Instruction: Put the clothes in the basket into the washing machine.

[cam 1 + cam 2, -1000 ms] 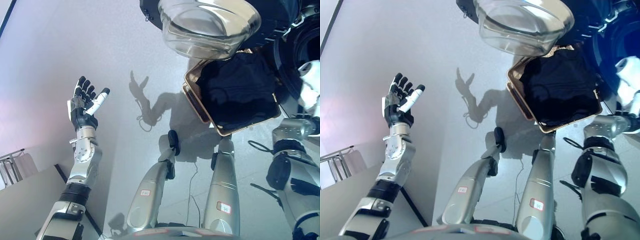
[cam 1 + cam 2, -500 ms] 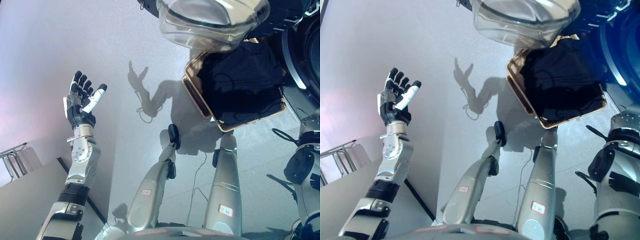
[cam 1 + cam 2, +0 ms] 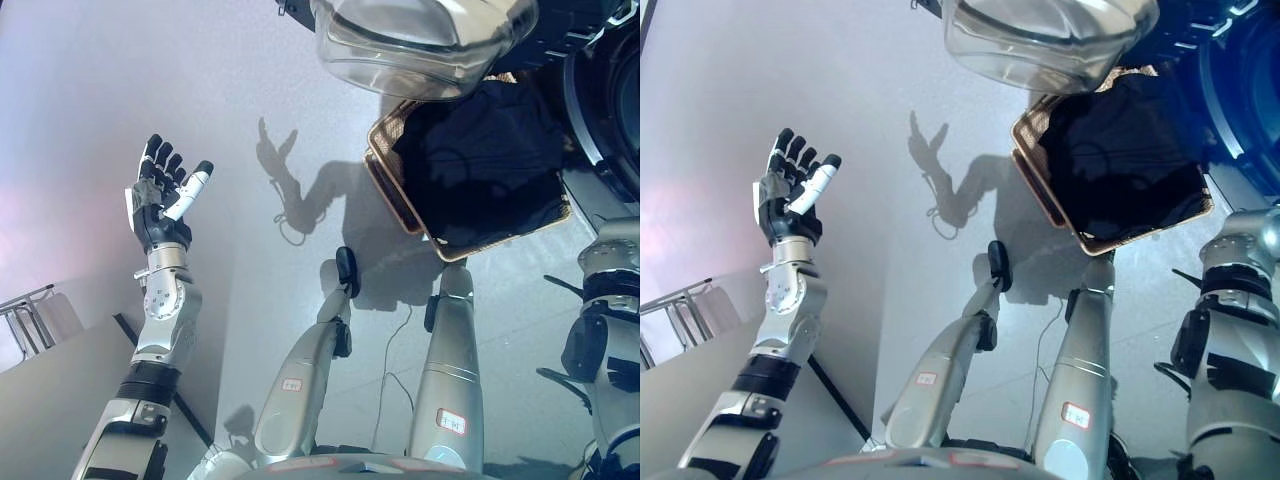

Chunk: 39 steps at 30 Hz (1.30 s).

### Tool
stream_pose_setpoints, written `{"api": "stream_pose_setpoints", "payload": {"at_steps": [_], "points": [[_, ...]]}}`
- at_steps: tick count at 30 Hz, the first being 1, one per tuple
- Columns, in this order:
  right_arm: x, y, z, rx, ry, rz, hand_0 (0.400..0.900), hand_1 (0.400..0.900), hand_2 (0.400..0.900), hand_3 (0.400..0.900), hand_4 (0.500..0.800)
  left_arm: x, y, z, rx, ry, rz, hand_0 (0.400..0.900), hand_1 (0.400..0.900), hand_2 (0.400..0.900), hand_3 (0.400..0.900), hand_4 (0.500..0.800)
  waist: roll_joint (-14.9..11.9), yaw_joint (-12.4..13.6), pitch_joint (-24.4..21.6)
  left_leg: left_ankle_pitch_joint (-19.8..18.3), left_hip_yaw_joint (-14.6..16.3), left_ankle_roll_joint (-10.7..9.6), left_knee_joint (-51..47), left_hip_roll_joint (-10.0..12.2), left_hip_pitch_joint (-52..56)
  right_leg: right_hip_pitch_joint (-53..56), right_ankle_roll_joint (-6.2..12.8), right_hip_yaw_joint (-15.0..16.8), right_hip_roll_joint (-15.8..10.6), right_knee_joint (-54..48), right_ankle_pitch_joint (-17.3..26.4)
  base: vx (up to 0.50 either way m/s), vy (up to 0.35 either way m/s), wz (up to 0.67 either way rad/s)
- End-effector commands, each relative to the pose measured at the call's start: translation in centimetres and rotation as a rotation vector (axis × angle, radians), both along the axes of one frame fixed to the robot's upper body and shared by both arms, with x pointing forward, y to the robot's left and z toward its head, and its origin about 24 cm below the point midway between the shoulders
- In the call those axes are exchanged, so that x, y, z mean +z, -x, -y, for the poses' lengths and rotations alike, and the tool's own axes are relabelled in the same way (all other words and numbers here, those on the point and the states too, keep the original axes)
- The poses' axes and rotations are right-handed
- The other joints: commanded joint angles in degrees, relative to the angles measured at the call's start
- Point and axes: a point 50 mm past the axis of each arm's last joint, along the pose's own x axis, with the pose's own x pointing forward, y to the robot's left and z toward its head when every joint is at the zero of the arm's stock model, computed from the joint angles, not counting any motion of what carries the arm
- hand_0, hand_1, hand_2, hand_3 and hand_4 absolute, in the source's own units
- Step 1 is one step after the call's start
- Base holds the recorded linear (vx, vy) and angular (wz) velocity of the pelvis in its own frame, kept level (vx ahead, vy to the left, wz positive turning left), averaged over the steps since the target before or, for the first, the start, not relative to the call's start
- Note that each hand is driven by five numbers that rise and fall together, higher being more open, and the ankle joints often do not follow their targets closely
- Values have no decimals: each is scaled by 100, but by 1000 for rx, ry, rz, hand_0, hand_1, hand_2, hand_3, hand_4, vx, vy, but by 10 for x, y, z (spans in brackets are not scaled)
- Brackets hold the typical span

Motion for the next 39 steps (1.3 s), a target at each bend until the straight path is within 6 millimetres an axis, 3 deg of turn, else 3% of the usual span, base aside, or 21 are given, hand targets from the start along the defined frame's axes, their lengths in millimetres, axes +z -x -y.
{"api": "stream_pose_setpoints", "payload": {"at_steps": [1,8,13,20,24,31,39], "points": [[-35,12,-3,-2,204,-315,900,900,900,900,800,14,14,-32,158,-11,124,900,900,900,900,800,-14,-234,-663,-894,-337,-433,922,420,5,204,247,152,-270,-176,259,4,41,0],[-67,10,-24,107,331,-493,900,900,900,900,800,11,10,-36,160,-37,97,900,900,900,900,800,-328,-400,-606,-1155,-372,-343,1423,353,107,721,247,120,-355,-300,340,1,56,-5],[-101,4,-51,251,408,-671,900,900,900,900,800,14,4,-34,146,-66,85,900,900,900,900,800,-573,-505,-485,-1366,-324,-282,1830,286,283,1176,255,122,-400,-452,449,-37,60,-9],[-125,0,-76,382,600,-884,900,900,900,900,800,14,11,-31,129,-115,80,900,900,900,900,800,-840,-536,-449,-1527,-247,-189,1995,216,736,1726,290,100,-459,-670,603,-29,60,-15],[-147,7,-86,482,765,-1081,900,900,900,900,800,0,17,-35,130,-169,-1,900,900,900,900,800,-1079,-549,-634,-1610,-215,-151,1964,247,1230,2255,320,8,-432,-846,630,22,18,-11],[-192,38,-99,634,719,-1174,900,900,900,900,800,-32,28,-43,145,-170,-148,900,900,900,900,800,-1403,-496,-1081,-1484,-345,-189,1406,431,2054,3026,337,-239,-258,-1143,549,60,-51,0],[-221,63,-108,677,570,-1176,900,900,900,900,800,-54,45,-50,161,-190,-243,900,900,900,900,800,-1592,-426,-1594,-1139,-394,-337,563,780,2664,3507,316,-515,62,-1492,482,70,-71,6]]}}
